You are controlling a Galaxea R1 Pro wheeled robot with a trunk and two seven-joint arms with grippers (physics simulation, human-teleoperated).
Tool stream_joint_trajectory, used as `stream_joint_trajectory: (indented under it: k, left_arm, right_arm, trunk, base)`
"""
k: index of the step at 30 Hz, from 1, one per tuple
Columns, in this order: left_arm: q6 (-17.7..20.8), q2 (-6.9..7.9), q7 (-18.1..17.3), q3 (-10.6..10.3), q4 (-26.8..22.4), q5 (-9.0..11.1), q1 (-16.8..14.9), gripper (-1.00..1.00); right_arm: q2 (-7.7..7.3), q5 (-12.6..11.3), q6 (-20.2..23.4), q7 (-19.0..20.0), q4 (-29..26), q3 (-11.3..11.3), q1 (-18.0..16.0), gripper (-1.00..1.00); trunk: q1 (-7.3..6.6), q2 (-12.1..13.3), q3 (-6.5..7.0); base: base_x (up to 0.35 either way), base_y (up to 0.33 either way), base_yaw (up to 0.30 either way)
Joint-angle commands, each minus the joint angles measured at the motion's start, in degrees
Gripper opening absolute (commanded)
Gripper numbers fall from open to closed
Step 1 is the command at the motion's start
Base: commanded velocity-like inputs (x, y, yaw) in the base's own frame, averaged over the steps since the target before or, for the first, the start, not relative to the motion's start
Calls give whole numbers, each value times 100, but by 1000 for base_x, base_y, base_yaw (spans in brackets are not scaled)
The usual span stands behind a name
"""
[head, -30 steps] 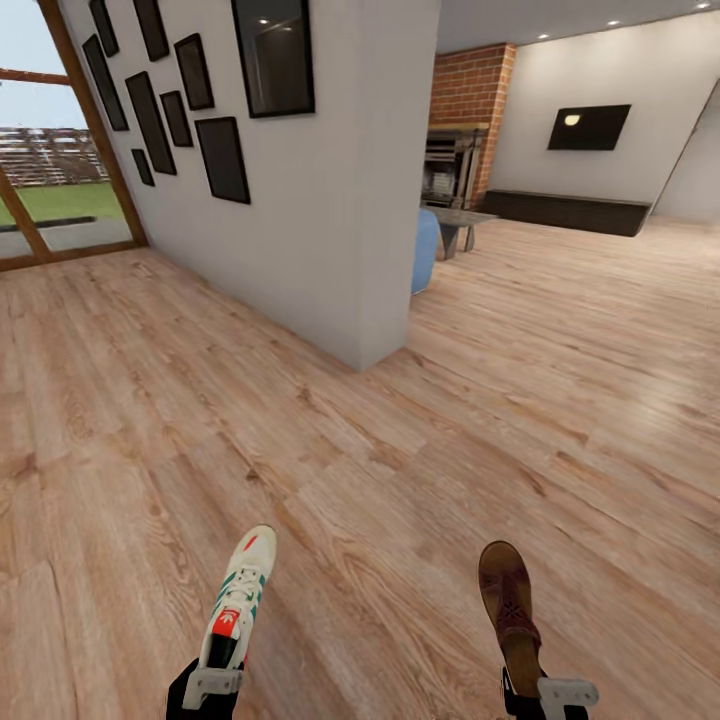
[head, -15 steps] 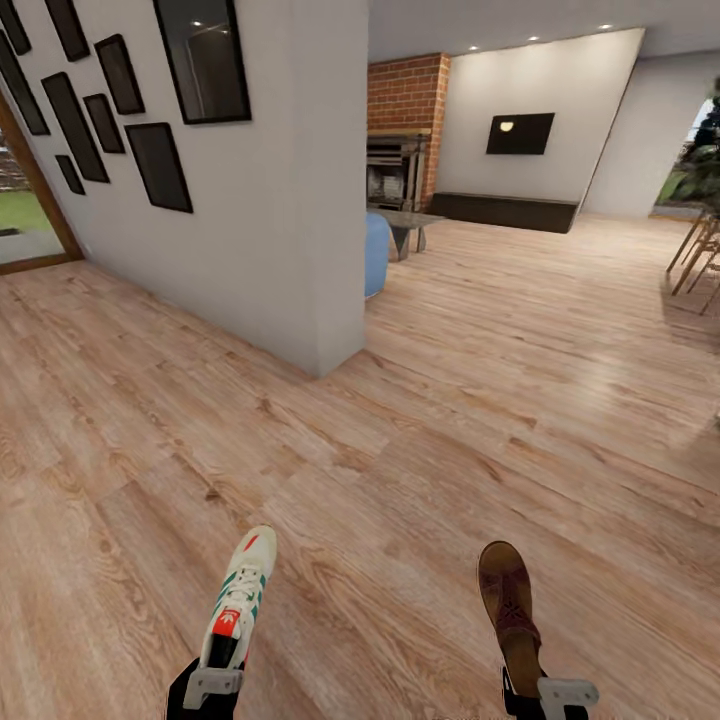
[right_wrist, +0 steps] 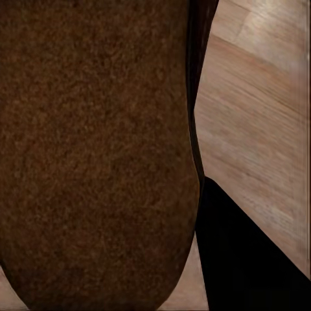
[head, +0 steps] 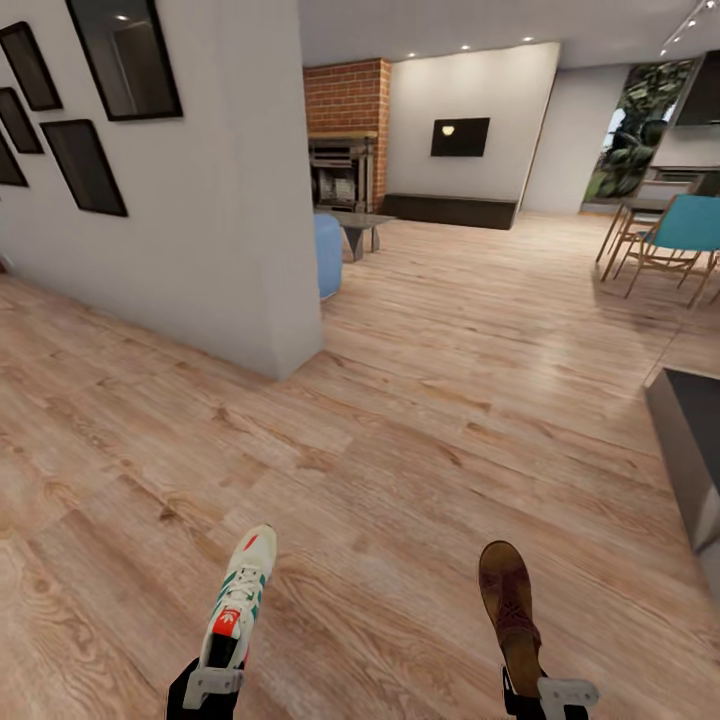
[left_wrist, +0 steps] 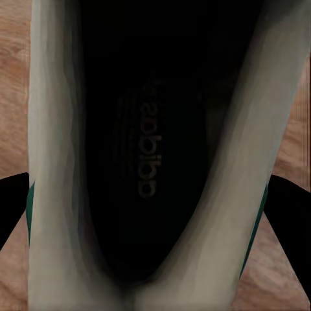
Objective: Pick up the two gym shoes and the two sandals from the corridor floor and place them onto the hallstand (shoe rack) in the corridor, making sure they are on the rack and not on the floor. Arrange them so the two gym shoes are next to each other and the two sandals are next to each other.
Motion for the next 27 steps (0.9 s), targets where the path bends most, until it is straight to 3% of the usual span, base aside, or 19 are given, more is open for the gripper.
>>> stream_joint_trajectory:
  k: [1,27]
  left_arm:
    - [-20,-3,-52,49,-1,-21,-2,-100]
    - [-18,-3,-52,49,7,-21,-2,-100]
  right_arm:
    - [2,46,-9,-23,4,-14,-5,-100]
    - [2,46,-13,-23,1,-21,-4,-100]
  trunk:
    - [-1,-2,-1]
    - [-1,-2,85]
  base:
    - [0,0,-291]
    - [0,0,-291]
